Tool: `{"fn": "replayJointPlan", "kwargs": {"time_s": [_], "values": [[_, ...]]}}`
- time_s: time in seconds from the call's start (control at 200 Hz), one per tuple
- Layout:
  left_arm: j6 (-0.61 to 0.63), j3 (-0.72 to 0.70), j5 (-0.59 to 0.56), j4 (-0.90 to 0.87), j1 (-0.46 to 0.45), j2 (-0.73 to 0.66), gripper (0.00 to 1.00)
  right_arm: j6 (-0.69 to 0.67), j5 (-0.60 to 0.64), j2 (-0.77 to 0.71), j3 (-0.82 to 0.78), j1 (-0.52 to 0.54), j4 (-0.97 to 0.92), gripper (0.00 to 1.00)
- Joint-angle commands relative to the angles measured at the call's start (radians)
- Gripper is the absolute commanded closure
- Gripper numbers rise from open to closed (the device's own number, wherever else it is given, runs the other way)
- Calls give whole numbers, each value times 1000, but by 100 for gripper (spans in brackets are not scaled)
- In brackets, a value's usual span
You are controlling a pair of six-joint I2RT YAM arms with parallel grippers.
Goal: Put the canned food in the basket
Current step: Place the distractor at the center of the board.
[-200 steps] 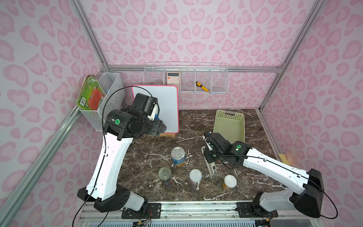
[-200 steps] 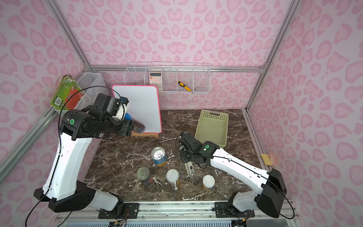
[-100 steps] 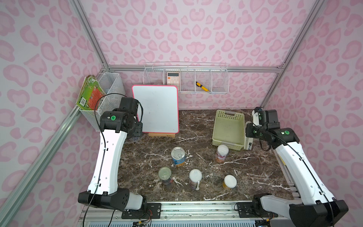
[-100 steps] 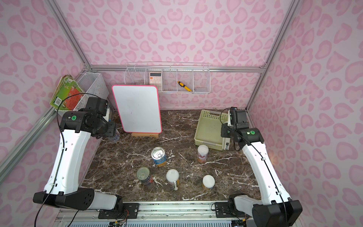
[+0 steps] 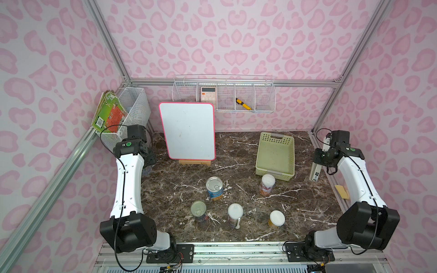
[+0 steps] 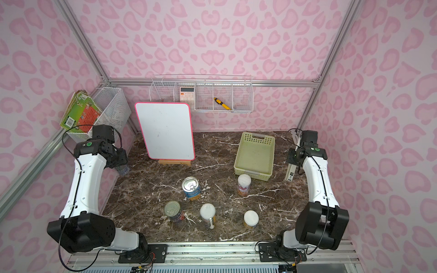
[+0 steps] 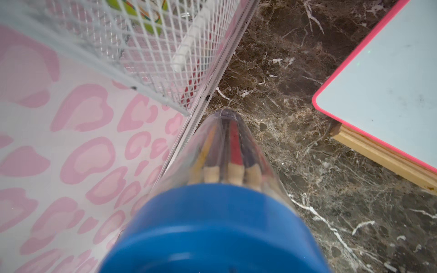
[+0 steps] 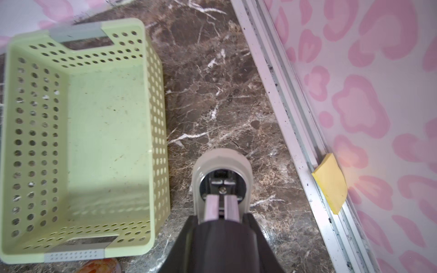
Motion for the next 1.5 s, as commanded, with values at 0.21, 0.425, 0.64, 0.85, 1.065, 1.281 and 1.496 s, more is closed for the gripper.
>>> {"fn": "replayJointPlan", "kwargs": {"time_s": [0.21, 0.425, 0.64, 0.85, 1.065, 1.281, 1.496], "values": [[-45, -93, 74, 191, 45, 31, 73, 7, 65, 116, -67, -28, 63, 100], [-68, -152, 85, 225, 71, 58, 74, 27, 122, 196, -115, -36, 87, 100], [-101, -191, 102, 254, 122, 75, 75, 24, 143, 260, -137, -71, 102, 99], [-125, -232, 62, 281, 136, 83, 70, 43, 180, 305, -138, -74, 103, 91], [-126, -236, 121, 266, 144, 97, 62, 44, 154, 315, -132, -75, 102, 59], [-123, -201, 133, 221, 147, 115, 33, 44, 151, 313, -116, -74, 92, 37], [-123, -166, 142, 194, 148, 116, 12, 42, 152, 295, -89, -73, 83, 31]]}}
